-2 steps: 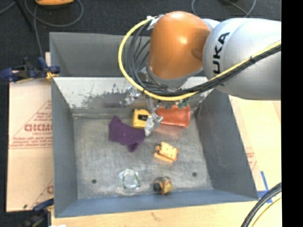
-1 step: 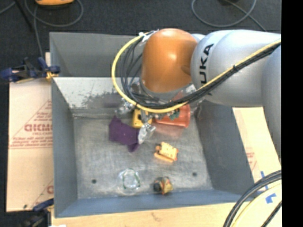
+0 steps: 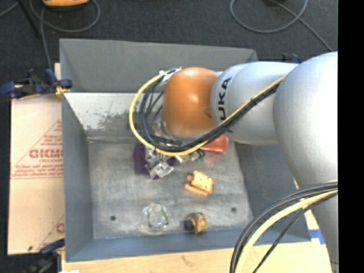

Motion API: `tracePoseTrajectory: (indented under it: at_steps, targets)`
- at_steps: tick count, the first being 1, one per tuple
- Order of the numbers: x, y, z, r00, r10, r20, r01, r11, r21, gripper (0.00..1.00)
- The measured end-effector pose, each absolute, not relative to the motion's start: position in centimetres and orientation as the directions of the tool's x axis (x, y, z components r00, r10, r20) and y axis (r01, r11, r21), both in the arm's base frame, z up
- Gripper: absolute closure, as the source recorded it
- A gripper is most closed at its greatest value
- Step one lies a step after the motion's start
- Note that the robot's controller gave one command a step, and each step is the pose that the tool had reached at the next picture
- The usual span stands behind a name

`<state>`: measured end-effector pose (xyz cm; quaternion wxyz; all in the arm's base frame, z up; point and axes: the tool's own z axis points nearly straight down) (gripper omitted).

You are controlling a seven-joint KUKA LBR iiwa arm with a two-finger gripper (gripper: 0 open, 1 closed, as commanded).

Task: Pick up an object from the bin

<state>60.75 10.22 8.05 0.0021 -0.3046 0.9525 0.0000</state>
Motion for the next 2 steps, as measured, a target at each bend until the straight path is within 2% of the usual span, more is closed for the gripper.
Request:
tracePoseTrajectory:
  at_steps: [1,2]
  targets:
    - [60.8,10.2,8.1,-0.815,-0.579,-0.004,-0.579,0.815,-0.001,1.0]
    - [60.9,9.9,10.8,-0.773,-0.634,-0.002,-0.634,0.773,-0.001,1.0]
